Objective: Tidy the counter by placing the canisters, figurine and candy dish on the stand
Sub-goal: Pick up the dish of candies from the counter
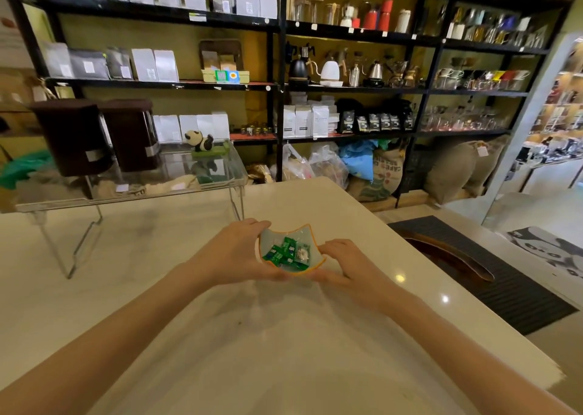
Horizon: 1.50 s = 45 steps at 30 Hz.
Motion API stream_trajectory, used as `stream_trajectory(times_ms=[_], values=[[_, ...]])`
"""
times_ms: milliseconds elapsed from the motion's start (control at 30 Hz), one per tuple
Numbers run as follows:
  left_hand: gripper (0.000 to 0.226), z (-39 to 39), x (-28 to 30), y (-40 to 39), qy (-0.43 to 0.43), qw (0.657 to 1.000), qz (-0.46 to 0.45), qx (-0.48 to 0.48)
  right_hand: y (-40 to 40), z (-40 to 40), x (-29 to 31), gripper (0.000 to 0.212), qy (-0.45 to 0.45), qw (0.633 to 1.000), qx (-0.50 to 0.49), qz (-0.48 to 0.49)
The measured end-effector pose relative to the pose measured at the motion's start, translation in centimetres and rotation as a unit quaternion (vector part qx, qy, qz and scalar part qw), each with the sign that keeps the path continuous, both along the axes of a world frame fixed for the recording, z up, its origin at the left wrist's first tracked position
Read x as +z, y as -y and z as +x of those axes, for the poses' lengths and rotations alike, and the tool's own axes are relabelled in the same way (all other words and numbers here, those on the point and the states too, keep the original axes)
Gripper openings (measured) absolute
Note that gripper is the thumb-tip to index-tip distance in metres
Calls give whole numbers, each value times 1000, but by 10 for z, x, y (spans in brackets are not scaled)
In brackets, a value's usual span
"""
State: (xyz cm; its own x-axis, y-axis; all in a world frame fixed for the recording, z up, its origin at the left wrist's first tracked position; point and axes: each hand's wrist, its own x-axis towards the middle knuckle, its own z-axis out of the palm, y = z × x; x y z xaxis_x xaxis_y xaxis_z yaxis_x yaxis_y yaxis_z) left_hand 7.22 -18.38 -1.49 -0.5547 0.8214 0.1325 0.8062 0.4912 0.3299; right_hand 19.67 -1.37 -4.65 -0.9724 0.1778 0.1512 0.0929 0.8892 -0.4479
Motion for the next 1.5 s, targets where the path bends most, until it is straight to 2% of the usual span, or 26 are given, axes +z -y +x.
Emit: stream_trajectory(times_ms=[67, 200, 267, 433, 500, 600, 800, 933, 1033, 1200, 1500], values=[[101, -2, 15, 3, -20, 999, 32, 2, 1, 0, 17, 50, -28, 1000, 3, -3], [106, -4, 54, 15, -51, 994, 99, 1, 8, -5, 58, 52, -66, 998, 6, -7], [100, -8, 73, 21, -50, 989, 142, 2, 14, -12, 79, 50, -92, 996, 20, -6], [96, -33, 104, 33, -8, 981, 191, 44, 29, -45, 122, 10, -145, 986, 77, -21], [81, -51, 111, 37, 21, 974, 215, 66, 33, -66, 131, 8, -160, 982, 96, -23], [83, -84, 114, 41, 67, 967, 226, 96, 31, -109, 133, 22, -152, 983, 98, -20], [84, -140, 95, 39, 160, 941, 263, 142, 27, -181, 114, 31, -82, 991, 92, -52], [62, -157, 79, 33, 146, 954, 220, 144, 17, -206, 107, 29, -56, 990, 124, -39], [59, -166, 72, 28, 155, 951, 221, 149, 7, -221, 107, 35, -50, 989, 142, 13], [56, -175, 71, 23, 169, 948, 217, 162, 3, -231, 110, 47, -7, 978, 117, 174], [46, -178, 71, 27, 196, 945, 209, 155, 18, -230, 114, 58, 1, 956, 110, 272]])
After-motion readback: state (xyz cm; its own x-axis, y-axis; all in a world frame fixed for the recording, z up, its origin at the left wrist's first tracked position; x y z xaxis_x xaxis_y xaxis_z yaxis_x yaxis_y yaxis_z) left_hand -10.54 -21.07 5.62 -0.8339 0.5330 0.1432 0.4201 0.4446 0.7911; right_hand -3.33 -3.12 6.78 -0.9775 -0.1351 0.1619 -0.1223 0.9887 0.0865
